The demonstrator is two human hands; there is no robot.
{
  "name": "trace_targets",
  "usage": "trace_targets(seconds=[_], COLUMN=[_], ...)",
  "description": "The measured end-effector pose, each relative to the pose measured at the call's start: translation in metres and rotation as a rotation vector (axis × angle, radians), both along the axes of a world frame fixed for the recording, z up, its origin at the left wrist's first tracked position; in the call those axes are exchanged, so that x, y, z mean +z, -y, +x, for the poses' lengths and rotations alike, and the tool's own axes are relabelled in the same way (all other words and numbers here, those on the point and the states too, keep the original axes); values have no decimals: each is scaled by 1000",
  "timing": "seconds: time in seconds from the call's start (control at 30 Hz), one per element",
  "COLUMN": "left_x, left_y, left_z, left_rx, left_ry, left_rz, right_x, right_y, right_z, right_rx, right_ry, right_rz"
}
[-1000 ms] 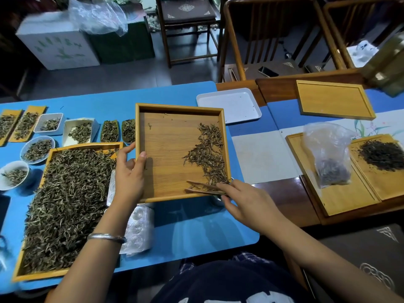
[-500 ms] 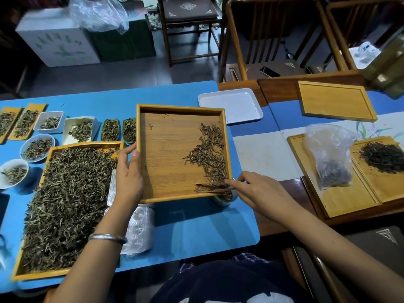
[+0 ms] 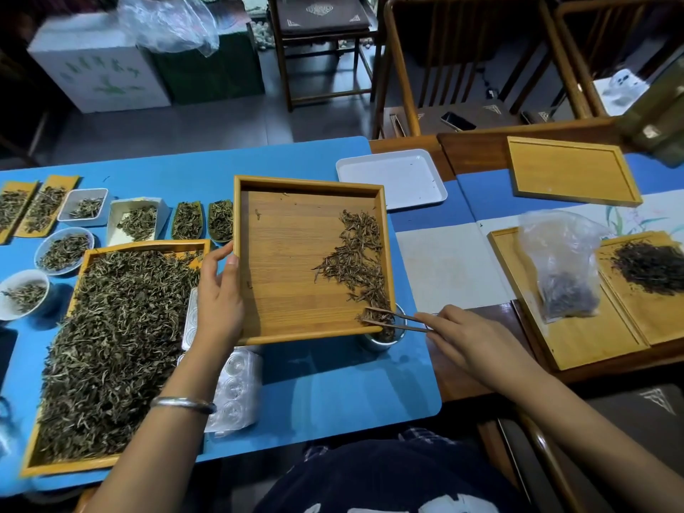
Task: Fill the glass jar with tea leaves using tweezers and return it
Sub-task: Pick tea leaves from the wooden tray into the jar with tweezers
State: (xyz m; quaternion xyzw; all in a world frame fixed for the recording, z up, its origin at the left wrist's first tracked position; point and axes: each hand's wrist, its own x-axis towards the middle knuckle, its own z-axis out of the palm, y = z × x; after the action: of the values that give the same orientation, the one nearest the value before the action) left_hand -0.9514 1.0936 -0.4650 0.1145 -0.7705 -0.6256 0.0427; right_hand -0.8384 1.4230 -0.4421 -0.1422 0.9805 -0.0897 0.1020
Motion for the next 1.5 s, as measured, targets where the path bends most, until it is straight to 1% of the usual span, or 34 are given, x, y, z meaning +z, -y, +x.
trace_targets(seconds=[0.33,0.47,0.63,0.77,0.83,0.93,1.1,1.33,1.5], left_x=[0,-1,-2,-2,-2,-3,-5,-6,-7], left_y=[1,1,2,2,3,3,6,6,5], left_z=[-2,-3,-3,-3,-3,-3,-3,-4,-3], left_rx=[-11,-13,-20,-19,-20,-23,-18,-25,-27], left_ry=[-26,-21,-19,-15,-21,-18,-10,-8,-11], left_rz=[45,57,62,65,62,60,45,44,45], right_x=[-7,-9,2,6,5,3,-3,-10,-12], right_y=[-3,-4,1,17,28,41,43,38,34], right_z=[29,38,39,21,9,-4,4,35,44], right_rx=[-155,-186,-274,-287,-315,-334,-287,-262,-296], right_ry=[45,72,-61,-132,-159,-199,-280,-262,-224], right_rz=[-178,-187,-252,-286,-245,-98,-16,-19,-25])
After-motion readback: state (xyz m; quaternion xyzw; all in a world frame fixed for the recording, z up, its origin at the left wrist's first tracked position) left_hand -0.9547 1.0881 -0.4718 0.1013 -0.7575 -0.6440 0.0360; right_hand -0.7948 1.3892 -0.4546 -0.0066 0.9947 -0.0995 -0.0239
